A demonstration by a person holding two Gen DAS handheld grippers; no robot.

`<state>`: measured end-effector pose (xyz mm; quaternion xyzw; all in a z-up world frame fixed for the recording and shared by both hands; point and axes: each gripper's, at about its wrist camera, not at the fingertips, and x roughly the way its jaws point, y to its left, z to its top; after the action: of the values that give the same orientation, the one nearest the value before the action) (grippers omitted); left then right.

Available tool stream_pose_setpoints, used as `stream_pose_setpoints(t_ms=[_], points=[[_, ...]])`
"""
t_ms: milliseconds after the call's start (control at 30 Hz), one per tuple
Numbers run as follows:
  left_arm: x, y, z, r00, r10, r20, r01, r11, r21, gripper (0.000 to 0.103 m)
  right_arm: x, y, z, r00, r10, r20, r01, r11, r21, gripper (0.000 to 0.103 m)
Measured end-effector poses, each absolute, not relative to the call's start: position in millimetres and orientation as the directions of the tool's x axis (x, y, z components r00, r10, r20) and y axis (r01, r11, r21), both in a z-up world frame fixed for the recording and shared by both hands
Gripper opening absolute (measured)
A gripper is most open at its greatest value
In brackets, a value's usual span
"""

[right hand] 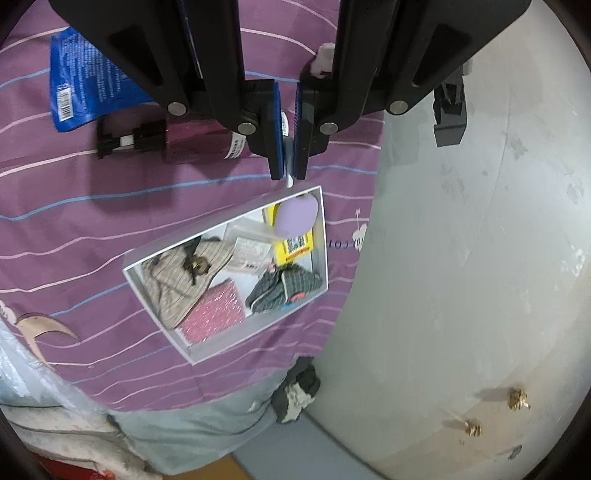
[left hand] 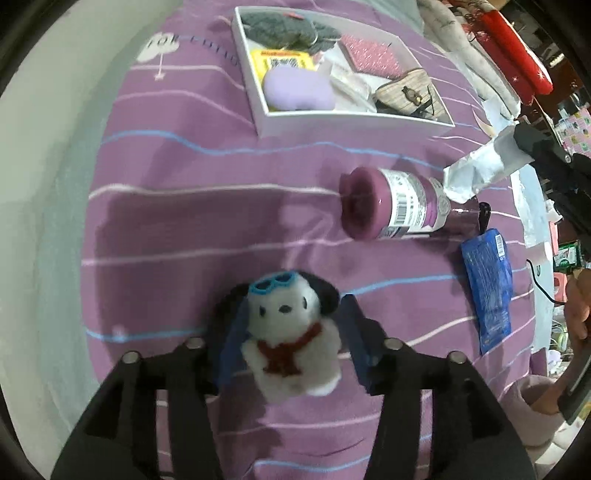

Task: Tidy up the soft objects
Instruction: 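Carry the white plush dog over the tray with the left gripper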

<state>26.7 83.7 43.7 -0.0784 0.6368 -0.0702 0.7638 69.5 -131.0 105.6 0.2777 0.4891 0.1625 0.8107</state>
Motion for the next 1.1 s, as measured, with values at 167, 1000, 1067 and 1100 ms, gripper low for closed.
stream_pose_setpoints(t_ms=[167, 1000, 1067, 1100], points=[[26.6, 80.1, 24.3, 0.089, -0.167, -0.982, 0.016, 0.986, -0.166, 0.060, 70.7, -115.8, 103.7, 0.437, 0.545, -0.716, -0.017, 0.801, 0.599, 0.004], [27.0, 50.8, 29.9, 0.489, 0.125, -0.863, 0.047, 0.984, 0.169, 0.043, 68.7, -115.2, 111.3, 0.455, 0.546, -0.703, -0.035, 0.800, 0.599, 0.004], [29.9, 52.3, 28.7, 0.491, 0.109, -0.864, 0.048, 0.987, 0.152, 0.050, 69.2, -115.1, 110.6, 0.453, 0.546, -0.705, -0.037, 0.801, 0.597, 0.004], [30.7, 54.4, 30.9, 0.488, 0.074, -0.870, 0.056, 0.992, 0.116, 0.059, 69.5, -115.3, 109.9, 0.452, 0.545, -0.706, -0.037, 0.802, 0.596, 0.004]])
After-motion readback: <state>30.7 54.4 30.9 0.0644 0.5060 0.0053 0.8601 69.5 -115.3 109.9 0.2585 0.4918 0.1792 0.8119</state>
